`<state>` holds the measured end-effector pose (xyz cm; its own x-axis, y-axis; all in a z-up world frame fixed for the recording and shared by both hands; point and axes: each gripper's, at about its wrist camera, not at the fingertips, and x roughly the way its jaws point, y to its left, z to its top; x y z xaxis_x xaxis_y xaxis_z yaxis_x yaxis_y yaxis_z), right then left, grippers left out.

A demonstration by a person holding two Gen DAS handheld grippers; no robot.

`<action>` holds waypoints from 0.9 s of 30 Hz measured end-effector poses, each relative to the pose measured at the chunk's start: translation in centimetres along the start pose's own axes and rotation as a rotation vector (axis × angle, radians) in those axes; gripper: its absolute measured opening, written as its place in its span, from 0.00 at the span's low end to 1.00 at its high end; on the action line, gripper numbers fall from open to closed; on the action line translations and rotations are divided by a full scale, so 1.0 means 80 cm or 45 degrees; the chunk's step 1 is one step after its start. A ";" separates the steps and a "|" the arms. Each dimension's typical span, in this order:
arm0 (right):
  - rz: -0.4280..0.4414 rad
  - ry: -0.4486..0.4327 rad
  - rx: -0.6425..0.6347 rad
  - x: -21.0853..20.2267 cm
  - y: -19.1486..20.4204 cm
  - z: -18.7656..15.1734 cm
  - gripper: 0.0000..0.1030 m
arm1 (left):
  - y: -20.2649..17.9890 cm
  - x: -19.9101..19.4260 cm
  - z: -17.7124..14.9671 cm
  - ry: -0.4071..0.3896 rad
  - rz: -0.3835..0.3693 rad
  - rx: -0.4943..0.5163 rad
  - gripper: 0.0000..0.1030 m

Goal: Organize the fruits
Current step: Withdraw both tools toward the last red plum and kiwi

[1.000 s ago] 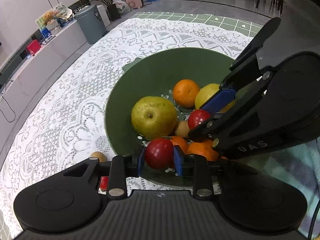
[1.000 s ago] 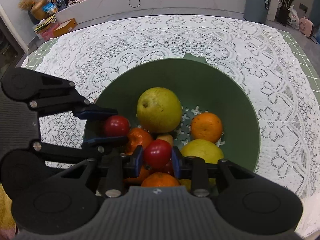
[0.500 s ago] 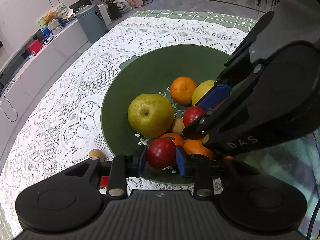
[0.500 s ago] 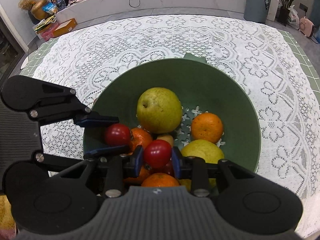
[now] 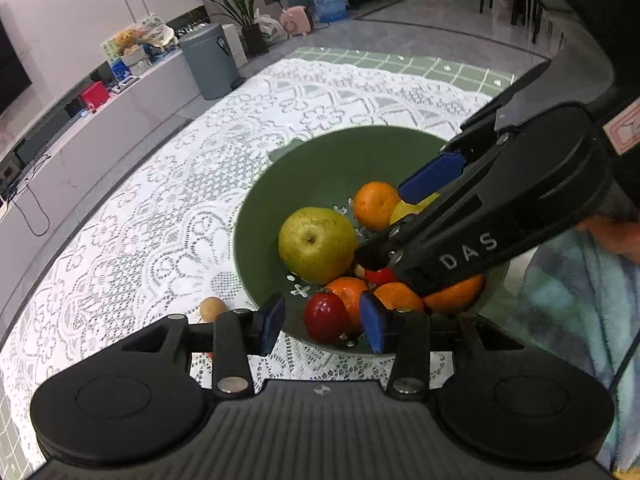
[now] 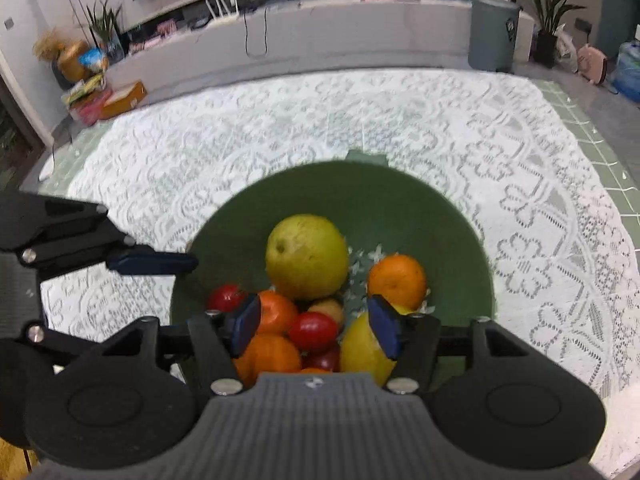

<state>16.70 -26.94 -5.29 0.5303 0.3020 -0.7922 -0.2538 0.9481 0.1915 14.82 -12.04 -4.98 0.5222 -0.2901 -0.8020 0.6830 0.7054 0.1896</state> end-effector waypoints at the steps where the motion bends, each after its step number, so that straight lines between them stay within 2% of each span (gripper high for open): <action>1: 0.002 -0.009 0.003 -0.002 -0.001 0.000 0.56 | 0.002 -0.004 -0.001 -0.013 0.002 -0.014 0.50; 8: 0.014 -0.052 0.004 -0.008 -0.002 0.000 0.56 | 0.018 -0.032 -0.017 -0.099 0.040 -0.166 0.50; 16: 0.044 -0.148 -0.111 -0.023 0.015 -0.008 0.60 | 0.033 -0.060 -0.041 -0.174 0.124 -0.337 0.52; 21: 0.064 -0.208 -0.137 -0.032 0.019 -0.011 0.62 | 0.043 -0.064 -0.055 -0.187 0.182 -0.357 0.53; 27: 0.100 -0.256 -0.089 -0.041 0.013 -0.011 0.62 | 0.071 -0.062 -0.076 -0.212 0.175 -0.468 0.53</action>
<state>14.00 -27.01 -3.01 0.6553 0.3950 -0.6438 -0.3526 0.9138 0.2017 13.01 -2.67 -3.36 0.6915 -0.2561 -0.6754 0.3891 0.9198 0.0496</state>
